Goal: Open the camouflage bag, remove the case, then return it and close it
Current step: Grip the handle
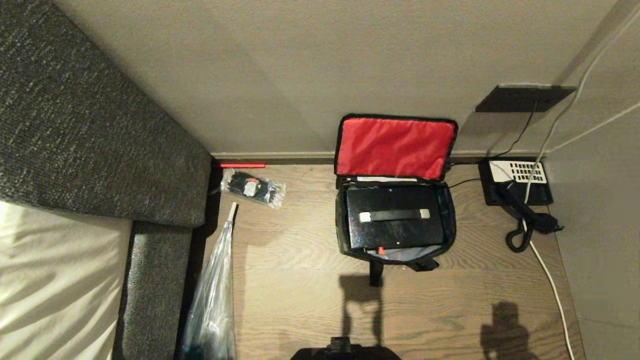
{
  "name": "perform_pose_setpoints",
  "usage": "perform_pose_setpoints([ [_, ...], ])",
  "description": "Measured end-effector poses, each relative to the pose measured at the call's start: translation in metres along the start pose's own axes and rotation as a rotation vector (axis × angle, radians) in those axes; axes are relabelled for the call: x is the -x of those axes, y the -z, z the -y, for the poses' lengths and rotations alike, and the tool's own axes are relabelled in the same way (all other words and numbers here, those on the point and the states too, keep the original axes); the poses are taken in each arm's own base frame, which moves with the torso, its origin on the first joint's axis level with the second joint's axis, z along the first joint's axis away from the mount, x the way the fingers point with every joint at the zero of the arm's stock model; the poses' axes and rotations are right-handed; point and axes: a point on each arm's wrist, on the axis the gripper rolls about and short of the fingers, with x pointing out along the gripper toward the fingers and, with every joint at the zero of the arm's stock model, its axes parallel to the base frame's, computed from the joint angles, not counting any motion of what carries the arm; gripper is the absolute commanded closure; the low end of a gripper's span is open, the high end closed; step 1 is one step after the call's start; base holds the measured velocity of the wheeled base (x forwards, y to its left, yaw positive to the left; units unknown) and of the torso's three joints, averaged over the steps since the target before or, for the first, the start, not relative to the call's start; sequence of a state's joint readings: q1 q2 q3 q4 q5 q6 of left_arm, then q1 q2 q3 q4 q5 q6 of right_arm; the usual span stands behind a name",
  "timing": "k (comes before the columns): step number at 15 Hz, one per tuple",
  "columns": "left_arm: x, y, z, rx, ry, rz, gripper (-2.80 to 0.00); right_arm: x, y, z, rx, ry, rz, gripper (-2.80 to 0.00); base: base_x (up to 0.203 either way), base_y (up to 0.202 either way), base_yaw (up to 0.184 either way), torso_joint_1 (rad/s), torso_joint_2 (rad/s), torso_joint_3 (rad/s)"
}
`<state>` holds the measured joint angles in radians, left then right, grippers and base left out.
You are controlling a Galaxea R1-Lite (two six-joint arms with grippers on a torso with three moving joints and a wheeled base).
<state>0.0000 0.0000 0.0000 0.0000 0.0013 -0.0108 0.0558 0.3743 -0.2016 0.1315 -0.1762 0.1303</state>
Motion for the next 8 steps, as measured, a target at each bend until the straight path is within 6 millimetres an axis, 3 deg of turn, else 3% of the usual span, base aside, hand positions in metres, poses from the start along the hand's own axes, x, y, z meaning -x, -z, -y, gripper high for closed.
perform_pose_setpoints([
  [3,0.0,0.0,0.0,0.0,0.0,0.0,0.0,0.017,0.031,0.004,0.108,-0.047,0.08,0.0,0.0,0.0,0.0,0.0,0.0,0.0],
  [8,0.0,0.0,0.0,-0.001,0.0,0.0,0.0,0.014,0.05,0.004,0.1,-0.137,0.238,0.0,0.0,0.0,0.0,0.0,0.0,0.0],
])
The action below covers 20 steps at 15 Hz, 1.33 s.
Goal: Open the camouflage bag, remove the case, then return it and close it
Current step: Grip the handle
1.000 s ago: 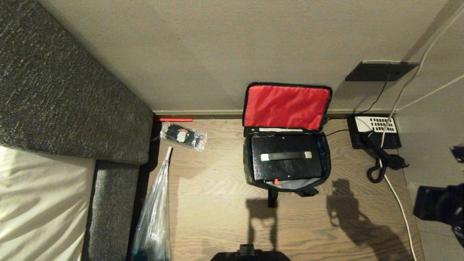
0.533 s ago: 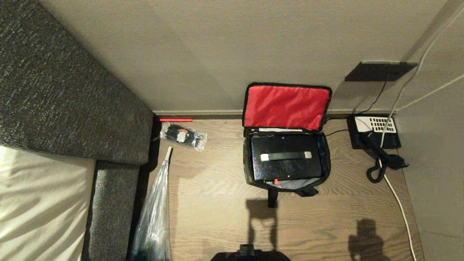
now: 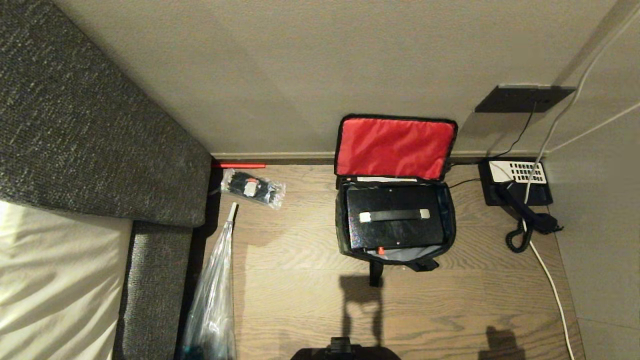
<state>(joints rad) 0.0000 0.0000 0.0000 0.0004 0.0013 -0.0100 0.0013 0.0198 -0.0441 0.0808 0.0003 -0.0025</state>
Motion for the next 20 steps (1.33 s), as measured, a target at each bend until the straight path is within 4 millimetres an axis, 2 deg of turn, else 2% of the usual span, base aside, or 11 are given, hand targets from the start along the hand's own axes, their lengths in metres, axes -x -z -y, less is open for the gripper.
perform_pose_setpoints([
  [20,0.0,0.0001,0.0,0.002,0.0,-0.001,0.0,0.0009,0.0031,0.0001,-0.004,0.006,0.014,0.0,0.0,0.0,0.0,0.0,0.0,0.0],
])
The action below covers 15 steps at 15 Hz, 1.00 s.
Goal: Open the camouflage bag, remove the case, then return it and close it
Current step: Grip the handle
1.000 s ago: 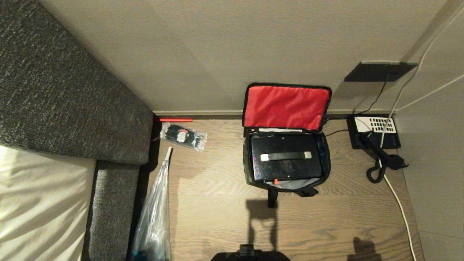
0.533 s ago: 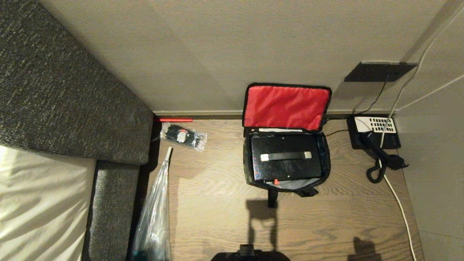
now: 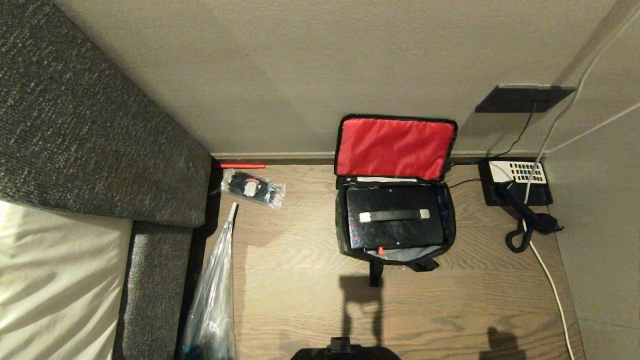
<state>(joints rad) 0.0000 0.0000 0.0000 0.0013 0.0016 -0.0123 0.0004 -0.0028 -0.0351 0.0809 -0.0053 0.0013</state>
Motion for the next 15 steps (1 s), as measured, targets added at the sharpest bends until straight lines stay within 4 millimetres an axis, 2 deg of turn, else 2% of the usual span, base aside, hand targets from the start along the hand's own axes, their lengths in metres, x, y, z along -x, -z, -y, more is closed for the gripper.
perform_pose_setpoints([
  [15,0.0,0.0002,0.0,0.0,0.0,-0.002,0.0,-0.0001,0.0,0.0,0.0,-0.001,-0.001,0.0,0.0,0.0,0.0,0.0,0.0,0.0],
])
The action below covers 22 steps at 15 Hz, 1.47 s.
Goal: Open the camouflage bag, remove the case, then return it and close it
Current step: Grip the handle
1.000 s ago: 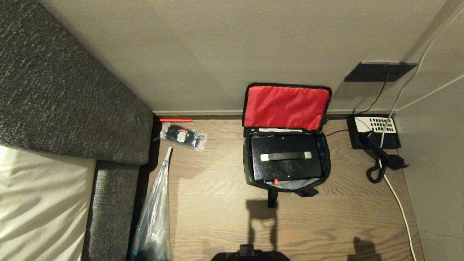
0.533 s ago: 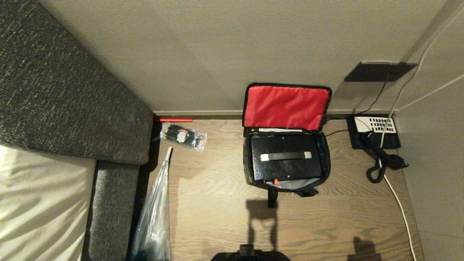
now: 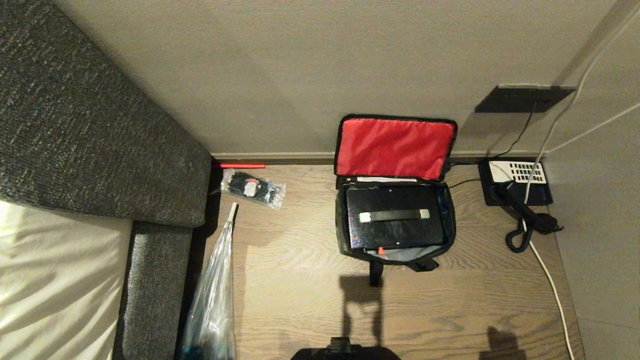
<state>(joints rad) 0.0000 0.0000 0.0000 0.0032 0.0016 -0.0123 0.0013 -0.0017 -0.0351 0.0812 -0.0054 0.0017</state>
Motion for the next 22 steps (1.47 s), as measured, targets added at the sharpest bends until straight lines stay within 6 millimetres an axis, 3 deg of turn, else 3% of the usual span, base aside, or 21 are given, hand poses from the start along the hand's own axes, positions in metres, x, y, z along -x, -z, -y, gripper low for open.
perform_pose_setpoints([
  [10,0.0,0.0,0.0,0.0,0.002,0.0,0.0,0.0,0.0,0.0,0.0,0.0,0.0,0.0,0.0,0.0,0.0,0.004,0.0,0.145],
  [22,0.0,0.0,0.0,-0.001,0.002,0.0,0.0,0.0,0.0,0.0,0.0,0.0,0.0,0.0,0.0,0.0,0.0,0.001,0.0,0.006],
])
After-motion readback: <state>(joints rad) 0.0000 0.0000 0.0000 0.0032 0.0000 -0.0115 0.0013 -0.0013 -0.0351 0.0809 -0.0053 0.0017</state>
